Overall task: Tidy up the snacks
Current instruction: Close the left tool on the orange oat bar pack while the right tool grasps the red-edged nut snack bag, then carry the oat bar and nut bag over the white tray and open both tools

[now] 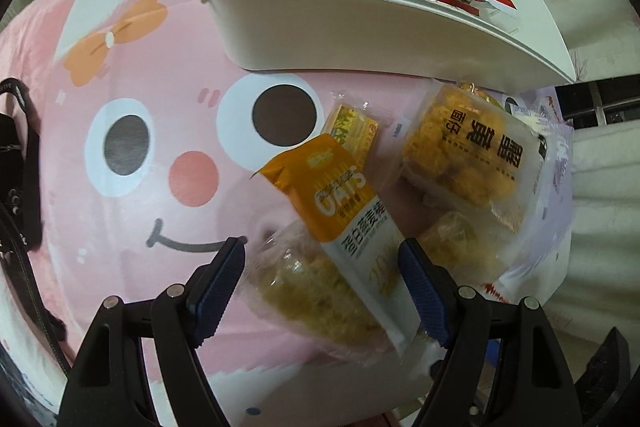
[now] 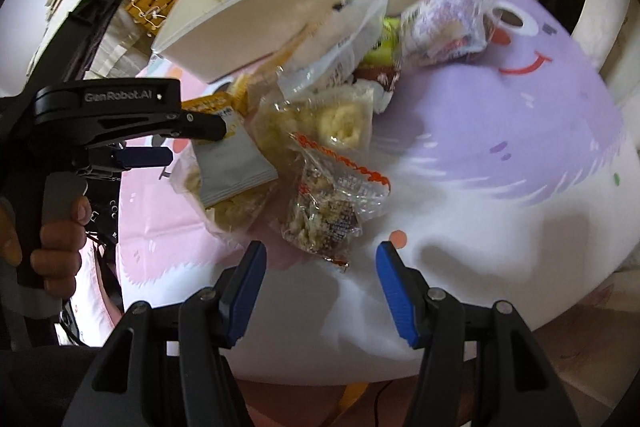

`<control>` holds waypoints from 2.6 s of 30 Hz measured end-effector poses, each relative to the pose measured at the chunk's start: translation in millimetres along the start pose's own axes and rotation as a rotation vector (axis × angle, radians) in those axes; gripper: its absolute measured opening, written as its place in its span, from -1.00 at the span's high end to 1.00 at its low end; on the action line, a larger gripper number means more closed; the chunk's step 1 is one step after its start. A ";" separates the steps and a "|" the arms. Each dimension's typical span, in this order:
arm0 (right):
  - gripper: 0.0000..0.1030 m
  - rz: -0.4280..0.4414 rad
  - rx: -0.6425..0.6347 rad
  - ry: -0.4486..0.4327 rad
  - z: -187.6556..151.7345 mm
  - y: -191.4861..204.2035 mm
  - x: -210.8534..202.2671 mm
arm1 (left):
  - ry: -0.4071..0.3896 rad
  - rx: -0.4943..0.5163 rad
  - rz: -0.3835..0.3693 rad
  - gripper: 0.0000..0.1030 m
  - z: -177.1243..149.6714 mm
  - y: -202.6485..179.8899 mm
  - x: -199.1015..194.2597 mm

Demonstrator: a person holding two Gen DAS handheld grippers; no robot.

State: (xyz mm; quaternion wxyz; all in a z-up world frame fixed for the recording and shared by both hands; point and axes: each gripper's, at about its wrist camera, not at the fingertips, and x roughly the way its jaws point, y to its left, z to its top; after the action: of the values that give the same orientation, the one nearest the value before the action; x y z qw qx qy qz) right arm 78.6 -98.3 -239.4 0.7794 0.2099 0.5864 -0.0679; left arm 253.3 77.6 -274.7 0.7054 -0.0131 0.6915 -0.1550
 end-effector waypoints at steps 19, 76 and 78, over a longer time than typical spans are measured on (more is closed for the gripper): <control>-0.08 -0.056 0.003 0.097 27.7 19.3 39.6 | 0.025 -0.054 -0.037 0.08 19.3 9.2 18.9; 0.24 0.052 -0.311 -0.159 111.4 70.5 -49.5 | -0.331 -0.124 0.016 0.68 31.0 33.4 -162.3; 0.24 0.057 -0.320 -0.173 124.3 67.9 -52.3 | -0.340 -0.130 0.024 0.68 42.2 29.7 -165.7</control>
State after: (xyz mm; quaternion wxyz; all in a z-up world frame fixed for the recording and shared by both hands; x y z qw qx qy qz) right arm 196.8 -94.9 -145.4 0.8519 0.0931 0.5144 0.0309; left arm 301.4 136.8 -118.8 0.8117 -0.0766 0.5708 -0.0973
